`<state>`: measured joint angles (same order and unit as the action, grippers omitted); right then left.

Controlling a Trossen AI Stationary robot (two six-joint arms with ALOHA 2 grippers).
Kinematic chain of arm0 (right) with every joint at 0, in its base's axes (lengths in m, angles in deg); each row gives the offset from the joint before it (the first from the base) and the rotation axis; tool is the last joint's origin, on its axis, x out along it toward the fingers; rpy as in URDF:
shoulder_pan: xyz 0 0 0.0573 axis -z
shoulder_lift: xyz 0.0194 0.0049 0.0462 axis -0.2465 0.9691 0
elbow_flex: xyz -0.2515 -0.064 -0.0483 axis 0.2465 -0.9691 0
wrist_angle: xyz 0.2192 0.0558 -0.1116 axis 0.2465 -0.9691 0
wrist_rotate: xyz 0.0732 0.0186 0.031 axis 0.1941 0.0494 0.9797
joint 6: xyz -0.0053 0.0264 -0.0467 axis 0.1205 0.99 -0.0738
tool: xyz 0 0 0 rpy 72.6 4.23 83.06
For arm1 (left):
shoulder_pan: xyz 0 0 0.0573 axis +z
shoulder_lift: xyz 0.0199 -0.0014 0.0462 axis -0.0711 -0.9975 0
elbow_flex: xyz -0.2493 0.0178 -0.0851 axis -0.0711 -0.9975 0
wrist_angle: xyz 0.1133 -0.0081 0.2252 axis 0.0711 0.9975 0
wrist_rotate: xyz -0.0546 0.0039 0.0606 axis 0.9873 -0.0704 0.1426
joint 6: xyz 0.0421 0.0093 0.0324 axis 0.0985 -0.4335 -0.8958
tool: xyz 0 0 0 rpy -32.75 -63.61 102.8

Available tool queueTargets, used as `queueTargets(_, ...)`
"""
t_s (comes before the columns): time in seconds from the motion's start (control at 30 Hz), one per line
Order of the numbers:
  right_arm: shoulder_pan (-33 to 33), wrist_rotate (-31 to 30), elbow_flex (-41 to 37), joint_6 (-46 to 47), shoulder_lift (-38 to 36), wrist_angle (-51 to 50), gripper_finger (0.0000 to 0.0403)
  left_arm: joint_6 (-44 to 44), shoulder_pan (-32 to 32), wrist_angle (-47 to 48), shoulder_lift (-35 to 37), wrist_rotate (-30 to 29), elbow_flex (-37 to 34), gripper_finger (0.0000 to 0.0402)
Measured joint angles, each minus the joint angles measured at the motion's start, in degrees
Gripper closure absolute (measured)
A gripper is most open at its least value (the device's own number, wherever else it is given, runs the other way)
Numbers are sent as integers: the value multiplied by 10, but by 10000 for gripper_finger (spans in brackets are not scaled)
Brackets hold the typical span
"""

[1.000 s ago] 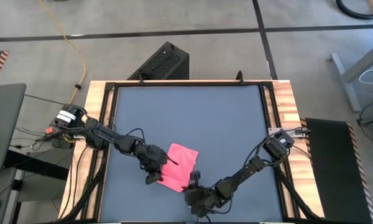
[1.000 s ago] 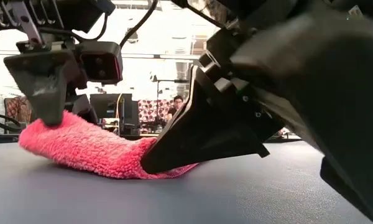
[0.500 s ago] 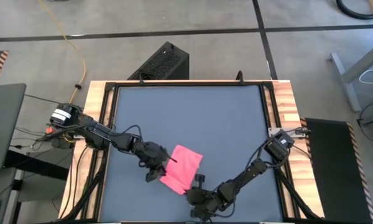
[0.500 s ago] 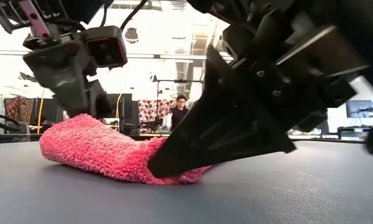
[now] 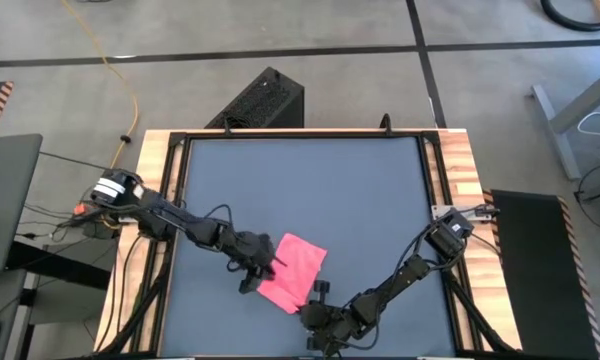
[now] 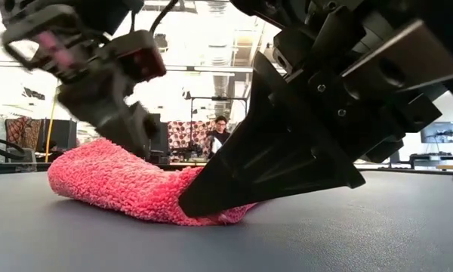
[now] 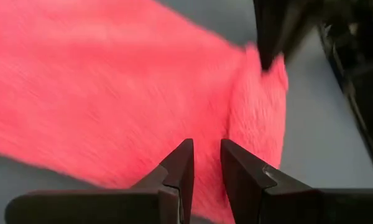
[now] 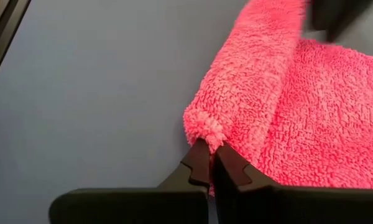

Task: Roll towel
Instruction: Roll the pink microfiber towel

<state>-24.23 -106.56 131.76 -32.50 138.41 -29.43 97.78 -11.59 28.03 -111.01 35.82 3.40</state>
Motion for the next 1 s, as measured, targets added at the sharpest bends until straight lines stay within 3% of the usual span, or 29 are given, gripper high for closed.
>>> queueTargets(0.27, 0, 1, 0, 10, -3, -3, 384, 45, -41, -3, -53, -5, 0, 333)
queueTargets(0.57, -6, 8, 0, 105, -28, -50, 384, 122, -68, 5, -53, -23, 0, 336)
queueTargets(0.83, -9, 9, -2, 222, -39, -87, 383, 186, -118, 2, -53, -64, 0, 386)
queueTargets(1.0, -9, 6, -43, 289, -39, -25, 383, 195, -140, -10, -53, -86, 0, 399)
